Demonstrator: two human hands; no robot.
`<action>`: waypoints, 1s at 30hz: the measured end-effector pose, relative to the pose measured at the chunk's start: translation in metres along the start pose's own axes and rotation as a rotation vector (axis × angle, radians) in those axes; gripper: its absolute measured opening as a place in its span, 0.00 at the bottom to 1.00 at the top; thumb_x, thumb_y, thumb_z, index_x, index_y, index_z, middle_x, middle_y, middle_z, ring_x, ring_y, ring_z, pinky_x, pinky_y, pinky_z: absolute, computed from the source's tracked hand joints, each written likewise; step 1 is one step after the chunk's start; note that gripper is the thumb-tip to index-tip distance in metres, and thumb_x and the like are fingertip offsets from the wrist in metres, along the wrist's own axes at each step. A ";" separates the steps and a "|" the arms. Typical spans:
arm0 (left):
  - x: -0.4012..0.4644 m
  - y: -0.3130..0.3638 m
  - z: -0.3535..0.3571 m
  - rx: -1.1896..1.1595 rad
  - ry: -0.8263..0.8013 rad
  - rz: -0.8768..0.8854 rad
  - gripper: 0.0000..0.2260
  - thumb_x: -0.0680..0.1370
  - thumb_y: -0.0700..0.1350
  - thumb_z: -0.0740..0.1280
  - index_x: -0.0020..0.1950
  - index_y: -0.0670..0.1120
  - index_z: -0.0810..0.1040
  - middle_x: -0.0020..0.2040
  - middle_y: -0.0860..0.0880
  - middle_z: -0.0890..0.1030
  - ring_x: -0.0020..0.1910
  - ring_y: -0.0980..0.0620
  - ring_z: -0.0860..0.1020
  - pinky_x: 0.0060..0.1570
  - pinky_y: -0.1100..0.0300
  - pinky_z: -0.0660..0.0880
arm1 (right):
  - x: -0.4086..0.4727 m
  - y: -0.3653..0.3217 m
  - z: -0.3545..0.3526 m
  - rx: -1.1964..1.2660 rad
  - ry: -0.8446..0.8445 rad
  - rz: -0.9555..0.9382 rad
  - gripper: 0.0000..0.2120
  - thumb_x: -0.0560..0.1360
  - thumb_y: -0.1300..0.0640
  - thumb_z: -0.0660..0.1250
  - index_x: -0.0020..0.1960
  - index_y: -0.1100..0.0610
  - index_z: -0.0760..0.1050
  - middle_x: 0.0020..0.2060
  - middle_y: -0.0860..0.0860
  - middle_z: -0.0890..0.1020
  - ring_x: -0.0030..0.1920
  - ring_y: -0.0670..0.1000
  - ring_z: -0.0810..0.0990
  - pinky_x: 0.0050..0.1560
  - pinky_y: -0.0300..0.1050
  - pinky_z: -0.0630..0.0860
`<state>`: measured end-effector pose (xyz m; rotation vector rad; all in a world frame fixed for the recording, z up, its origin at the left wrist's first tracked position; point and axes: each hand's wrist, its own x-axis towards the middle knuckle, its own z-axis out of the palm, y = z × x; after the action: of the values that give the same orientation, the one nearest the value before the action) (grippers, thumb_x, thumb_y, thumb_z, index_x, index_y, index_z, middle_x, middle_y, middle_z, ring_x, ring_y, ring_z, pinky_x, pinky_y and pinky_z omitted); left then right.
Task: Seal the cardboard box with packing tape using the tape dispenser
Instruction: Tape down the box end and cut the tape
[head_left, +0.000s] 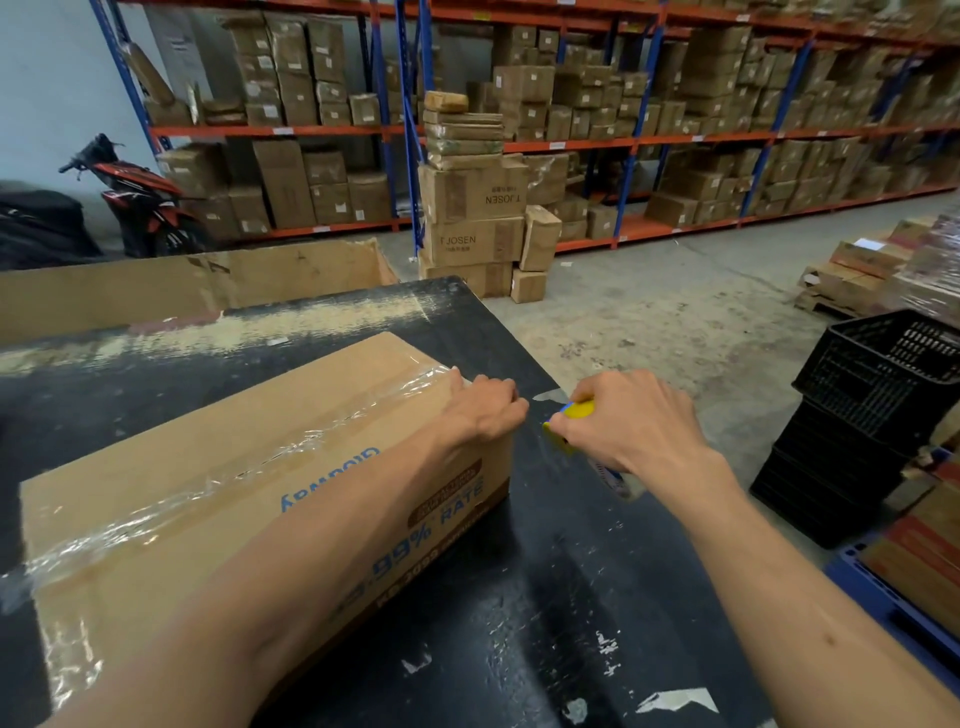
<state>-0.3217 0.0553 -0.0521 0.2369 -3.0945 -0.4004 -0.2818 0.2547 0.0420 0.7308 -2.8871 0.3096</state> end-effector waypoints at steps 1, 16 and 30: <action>-0.004 -0.009 -0.006 -0.099 0.025 0.038 0.19 0.81 0.56 0.55 0.64 0.48 0.76 0.65 0.45 0.78 0.69 0.45 0.70 0.73 0.34 0.48 | 0.000 0.000 -0.001 0.013 0.003 0.003 0.19 0.71 0.38 0.65 0.56 0.46 0.82 0.45 0.53 0.81 0.46 0.59 0.76 0.43 0.48 0.68; -0.190 -0.154 -0.042 0.133 -0.187 -0.157 0.46 0.67 0.82 0.46 0.79 0.63 0.38 0.81 0.53 0.36 0.80 0.48 0.37 0.73 0.34 0.35 | 0.027 -0.105 -0.001 0.334 -0.026 -0.128 0.16 0.68 0.33 0.67 0.49 0.39 0.84 0.47 0.48 0.84 0.50 0.56 0.78 0.48 0.50 0.77; -0.127 -0.116 -0.034 0.005 -0.010 -0.510 0.47 0.66 0.82 0.43 0.80 0.60 0.49 0.82 0.44 0.46 0.80 0.39 0.41 0.67 0.28 0.33 | 0.017 -0.125 0.004 0.538 -0.008 -0.104 0.07 0.66 0.34 0.70 0.38 0.35 0.83 0.42 0.42 0.85 0.48 0.52 0.80 0.49 0.51 0.78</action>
<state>-0.1780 -0.0447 -0.0480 1.0328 -3.0072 -0.3948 -0.2366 0.1383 0.0619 0.9497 -2.7701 1.0943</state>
